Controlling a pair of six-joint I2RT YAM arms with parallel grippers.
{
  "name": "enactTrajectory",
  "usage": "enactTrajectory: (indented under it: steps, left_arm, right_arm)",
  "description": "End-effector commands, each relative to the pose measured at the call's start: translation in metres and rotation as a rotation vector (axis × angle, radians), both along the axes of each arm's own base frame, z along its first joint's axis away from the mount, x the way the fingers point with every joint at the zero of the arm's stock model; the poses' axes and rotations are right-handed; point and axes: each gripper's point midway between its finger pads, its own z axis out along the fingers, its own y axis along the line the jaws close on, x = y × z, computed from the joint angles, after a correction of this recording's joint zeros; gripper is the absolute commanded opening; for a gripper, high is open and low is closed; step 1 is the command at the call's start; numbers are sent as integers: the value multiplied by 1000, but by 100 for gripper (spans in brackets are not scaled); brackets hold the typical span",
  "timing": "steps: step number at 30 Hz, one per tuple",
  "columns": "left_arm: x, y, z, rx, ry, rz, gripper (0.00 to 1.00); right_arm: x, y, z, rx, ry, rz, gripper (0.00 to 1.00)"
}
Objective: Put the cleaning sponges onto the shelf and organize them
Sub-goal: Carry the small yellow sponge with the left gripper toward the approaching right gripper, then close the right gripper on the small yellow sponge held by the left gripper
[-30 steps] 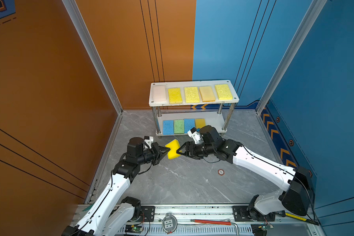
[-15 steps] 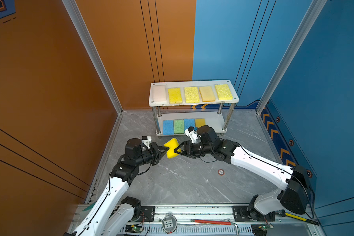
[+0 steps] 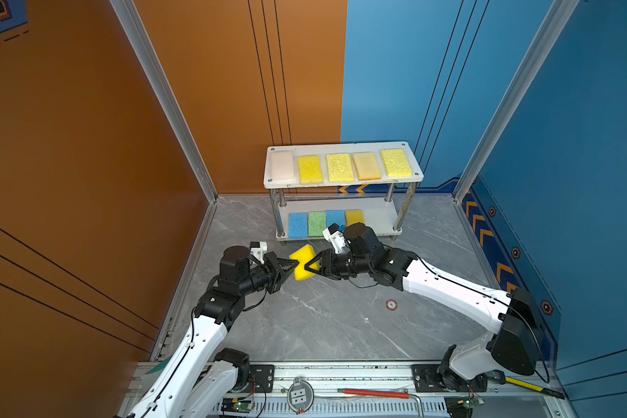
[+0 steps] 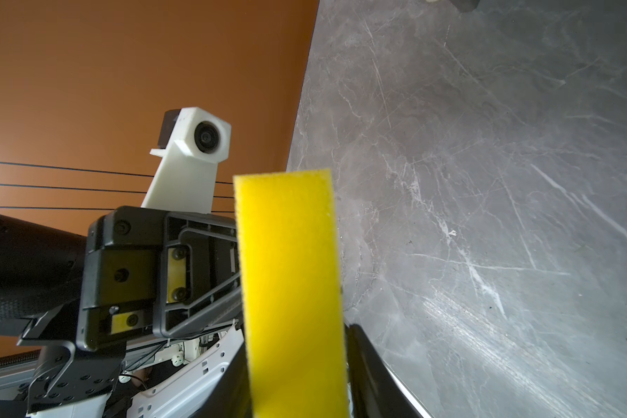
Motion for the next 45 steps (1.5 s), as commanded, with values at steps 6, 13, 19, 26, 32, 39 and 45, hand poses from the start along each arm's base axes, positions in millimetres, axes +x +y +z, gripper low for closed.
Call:
enactTrajectory:
  steps: [6,13,19,26,32,39,45]
  left_arm:
    - [-1,7,-2,-8,1,24,0]
    - [-2,9,-2,-12,5,24,21]
    - [-4,14,2,-22,-3,30,53]
    - [-5,22,18,-79,-65,35,73]
    - [-3,22,32,-134,-112,22,76]
    - [-4,15,44,-138,-146,-17,76]
    - [-6,12,53,-151,-184,-17,74]
  right_arm:
    - [5,4,14,25,-33,-26,32]
    - [7,3,10,14,-34,-38,24]
    - [8,6,11,19,-31,-29,20]
    - [3,1,19,73,30,54,20]
    - [-1,-5,31,113,39,92,20]
    - [-3,10,53,325,117,123,20]
    - [-13,24,63,392,166,190,20]
